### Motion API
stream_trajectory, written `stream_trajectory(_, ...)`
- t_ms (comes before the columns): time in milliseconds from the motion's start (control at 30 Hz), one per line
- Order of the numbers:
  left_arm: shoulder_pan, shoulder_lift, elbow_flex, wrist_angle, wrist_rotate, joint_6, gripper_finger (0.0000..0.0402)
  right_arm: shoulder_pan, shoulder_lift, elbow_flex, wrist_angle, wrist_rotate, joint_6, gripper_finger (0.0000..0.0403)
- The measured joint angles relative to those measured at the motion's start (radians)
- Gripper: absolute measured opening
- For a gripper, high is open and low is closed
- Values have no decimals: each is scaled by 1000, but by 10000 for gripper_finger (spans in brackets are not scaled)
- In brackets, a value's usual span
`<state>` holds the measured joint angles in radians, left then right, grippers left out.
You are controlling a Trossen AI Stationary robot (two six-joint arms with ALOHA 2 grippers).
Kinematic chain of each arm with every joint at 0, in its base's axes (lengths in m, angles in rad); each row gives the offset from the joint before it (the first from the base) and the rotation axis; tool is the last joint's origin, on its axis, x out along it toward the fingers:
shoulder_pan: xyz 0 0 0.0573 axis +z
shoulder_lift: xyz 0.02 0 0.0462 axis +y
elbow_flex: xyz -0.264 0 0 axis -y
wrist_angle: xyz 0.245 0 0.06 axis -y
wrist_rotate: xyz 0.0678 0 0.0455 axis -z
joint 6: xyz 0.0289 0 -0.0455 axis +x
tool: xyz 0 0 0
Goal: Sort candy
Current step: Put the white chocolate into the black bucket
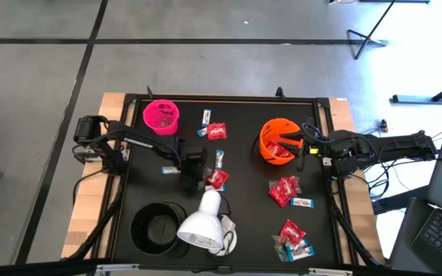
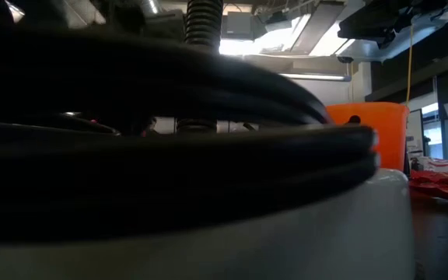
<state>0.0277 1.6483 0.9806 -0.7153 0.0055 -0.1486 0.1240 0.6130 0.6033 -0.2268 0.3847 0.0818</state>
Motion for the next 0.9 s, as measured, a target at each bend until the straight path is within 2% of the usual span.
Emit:
stream_trajectory(100,0,-26,10,-88,-18,-1,173,0,0,0,-1,0,14,131)
stream_trajectory(300,0,-53,-2,-120,-20,-1,173,0,0,0,-8,0,17,131)
stream_trajectory(467,10,-56,-47,-88,-34,15,173,0,0,0,-8,-4,18,131)
stream_trajectory(667,39,-60,-123,-22,20,5,173,0,0,0,-8,-11,18,131)
stream_trajectory(900,39,-61,-174,37,0,3,173,0,0,0,-8,-11,18,131)
